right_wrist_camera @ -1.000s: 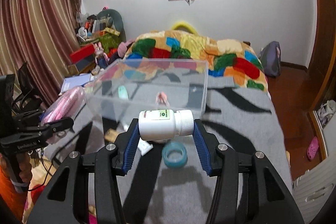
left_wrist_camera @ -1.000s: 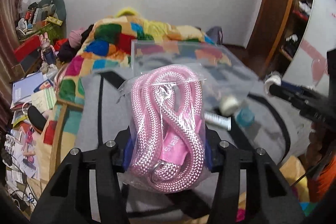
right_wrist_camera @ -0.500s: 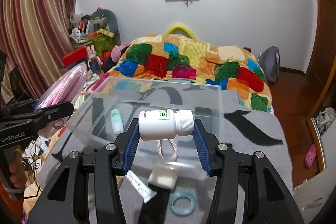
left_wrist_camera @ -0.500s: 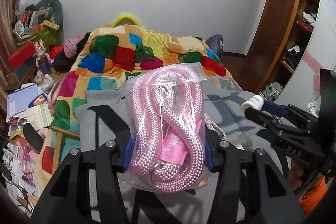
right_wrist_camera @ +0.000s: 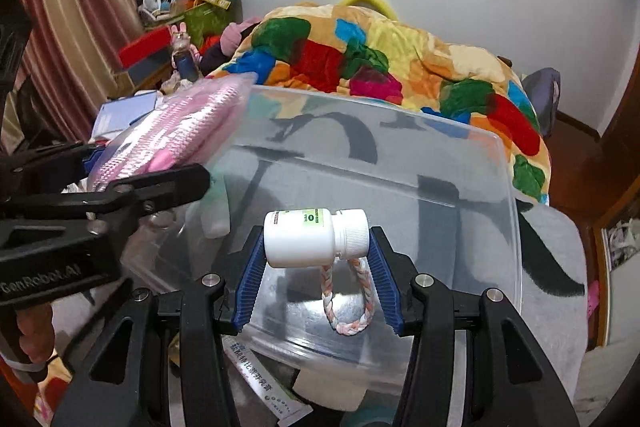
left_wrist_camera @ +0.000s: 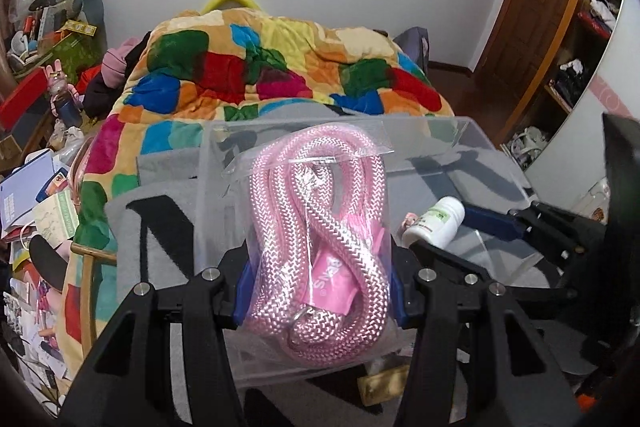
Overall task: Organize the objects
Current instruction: 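Lower the bagged rope and pill bottle into the clear box and open both tools, then grasp the tan soap bar with the left tool while the right tool grasps the blue tape roll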
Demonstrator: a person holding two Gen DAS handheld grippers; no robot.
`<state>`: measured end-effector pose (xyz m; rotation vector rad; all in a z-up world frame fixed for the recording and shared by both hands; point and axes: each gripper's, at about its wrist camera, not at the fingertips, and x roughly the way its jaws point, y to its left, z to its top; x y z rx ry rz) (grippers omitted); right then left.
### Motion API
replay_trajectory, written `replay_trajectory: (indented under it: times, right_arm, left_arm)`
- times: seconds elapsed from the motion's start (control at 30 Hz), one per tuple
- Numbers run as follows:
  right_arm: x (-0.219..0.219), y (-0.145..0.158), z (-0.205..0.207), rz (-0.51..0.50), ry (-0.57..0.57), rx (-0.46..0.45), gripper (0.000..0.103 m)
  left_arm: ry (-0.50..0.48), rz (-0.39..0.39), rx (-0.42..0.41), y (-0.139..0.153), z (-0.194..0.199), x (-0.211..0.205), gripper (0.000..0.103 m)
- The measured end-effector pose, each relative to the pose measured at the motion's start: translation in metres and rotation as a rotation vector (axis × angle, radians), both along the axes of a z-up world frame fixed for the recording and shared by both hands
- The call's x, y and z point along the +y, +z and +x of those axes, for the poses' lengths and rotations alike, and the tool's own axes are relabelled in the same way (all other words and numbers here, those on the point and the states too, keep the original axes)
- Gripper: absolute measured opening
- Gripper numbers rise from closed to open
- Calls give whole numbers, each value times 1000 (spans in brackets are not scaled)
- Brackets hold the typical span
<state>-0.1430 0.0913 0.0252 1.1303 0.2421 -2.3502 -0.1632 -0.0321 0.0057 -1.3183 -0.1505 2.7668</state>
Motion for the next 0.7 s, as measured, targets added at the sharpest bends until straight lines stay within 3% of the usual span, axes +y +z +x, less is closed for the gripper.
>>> replay_trajectory:
  times: [0.13, 0.3, 0.43, 0.7]
  right_arm:
    - [-1, 1, 2, 9, 4, 2, 47]
    - [3, 8, 10, 4, 12, 13, 61]
    - [8, 19, 24, 13, 23, 64, 62]
    - [36, 46, 54, -18, 6, 153, 70]
  left_arm:
    - [-1, 16, -42, -9, -6, -1, 53]
    - [-4, 12, -52, -7, -4, -1, 55]
    - [0, 11, -27, 3, 6, -2, 59]
    - [34, 0, 71, 37, 35, -7, 91]
